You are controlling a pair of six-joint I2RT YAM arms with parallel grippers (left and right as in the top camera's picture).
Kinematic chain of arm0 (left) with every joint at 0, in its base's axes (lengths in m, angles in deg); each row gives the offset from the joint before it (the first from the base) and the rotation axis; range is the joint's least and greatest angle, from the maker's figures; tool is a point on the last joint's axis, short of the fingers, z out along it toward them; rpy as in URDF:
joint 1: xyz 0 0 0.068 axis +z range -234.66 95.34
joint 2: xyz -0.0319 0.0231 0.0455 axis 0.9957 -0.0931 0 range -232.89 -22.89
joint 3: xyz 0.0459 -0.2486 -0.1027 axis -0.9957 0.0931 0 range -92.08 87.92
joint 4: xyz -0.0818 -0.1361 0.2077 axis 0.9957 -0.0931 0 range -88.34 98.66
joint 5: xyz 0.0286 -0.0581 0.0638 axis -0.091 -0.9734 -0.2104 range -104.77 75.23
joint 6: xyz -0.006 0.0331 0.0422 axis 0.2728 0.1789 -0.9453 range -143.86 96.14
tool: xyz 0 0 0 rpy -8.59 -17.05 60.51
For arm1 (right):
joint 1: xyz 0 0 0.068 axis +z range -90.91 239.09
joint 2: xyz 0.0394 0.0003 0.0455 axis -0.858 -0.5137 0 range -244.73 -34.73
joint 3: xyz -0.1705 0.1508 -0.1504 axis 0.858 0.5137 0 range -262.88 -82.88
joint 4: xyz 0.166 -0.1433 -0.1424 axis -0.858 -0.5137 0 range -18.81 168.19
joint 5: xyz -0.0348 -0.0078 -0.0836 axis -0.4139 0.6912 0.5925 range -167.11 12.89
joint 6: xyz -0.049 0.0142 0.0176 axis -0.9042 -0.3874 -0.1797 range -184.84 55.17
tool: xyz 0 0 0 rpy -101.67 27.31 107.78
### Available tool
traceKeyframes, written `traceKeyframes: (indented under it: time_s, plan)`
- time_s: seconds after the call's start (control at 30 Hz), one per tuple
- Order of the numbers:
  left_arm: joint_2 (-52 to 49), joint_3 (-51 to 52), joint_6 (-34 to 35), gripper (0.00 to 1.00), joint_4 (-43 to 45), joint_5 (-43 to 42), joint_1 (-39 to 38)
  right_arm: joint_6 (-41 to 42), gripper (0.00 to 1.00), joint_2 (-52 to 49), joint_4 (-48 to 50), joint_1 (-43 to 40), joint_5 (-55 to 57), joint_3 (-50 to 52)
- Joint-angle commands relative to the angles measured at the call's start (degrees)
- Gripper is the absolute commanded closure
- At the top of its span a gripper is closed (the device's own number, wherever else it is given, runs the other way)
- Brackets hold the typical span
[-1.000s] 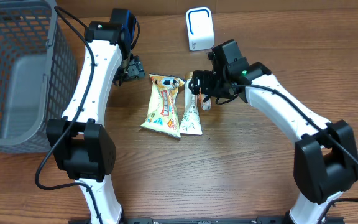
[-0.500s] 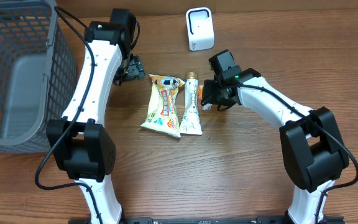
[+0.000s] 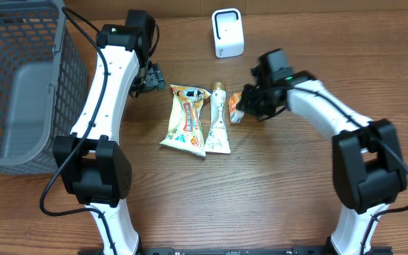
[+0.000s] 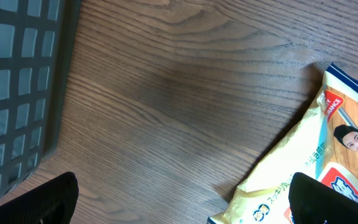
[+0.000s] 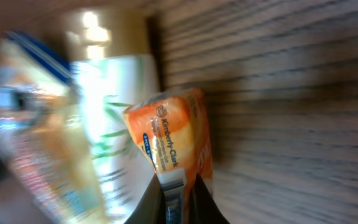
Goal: Scan the item barcode
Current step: 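Grasp the orange package with the right gripper and lift it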
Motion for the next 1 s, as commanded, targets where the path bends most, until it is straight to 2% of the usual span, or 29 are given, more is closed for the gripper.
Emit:
traceKeyframes:
  time_s: [0.0,0.13,0.3,0.47,0.77,0.8,0.83,0.97]
  plan:
    - [-0.44,-0.17,0.79,0.0,0.0,-0.02,-0.42,0.02,0.96,3.06,0.94,-7.13,-26.23,-2.27]
    - [-0.44,-0.17,0.81,0.0,0.0,-0.02,-0.44,-0.46,0.96,3.04,0.61,-13.22,-43.78,-2.16]
    - [-0.44,-0.17,0.81,0.0,0.0,-0.02,-0.42,-1.79,0.96,3.02,0.48,-15.87,-61.51,-2.16]
    - [-0.44,-0.17,0.81,0.0,0.0,-0.02,-0.42,-1.7,0.97,3.04,-2.86,-14.51,-61.46,-2.16]
    - [-0.44,-0.17,0.79,0.0,0.0,-0.02,-0.42,-1.79,0.96,3.04,-1.4,-13.6,-60.74,-2.16]
    - [-0.44,-0.17,0.81,0.0,0.0,-0.02,-0.44,-2.1,0.96,3.04,-0.68,-13.6,-57.75,-2.16]
    - [-0.44,-0.17,0.79,0.01,0.0,-0.02,-0.42,-2.12,0.96,3.06,-1.97,-13.46,-38.47,-2.16]
    - [-0.44,-0.17,0.79,0.0,0.0,-0.02,-0.42,-1.51,0.96,3.06,-9.07,-12.7,-3.85,-2.16]
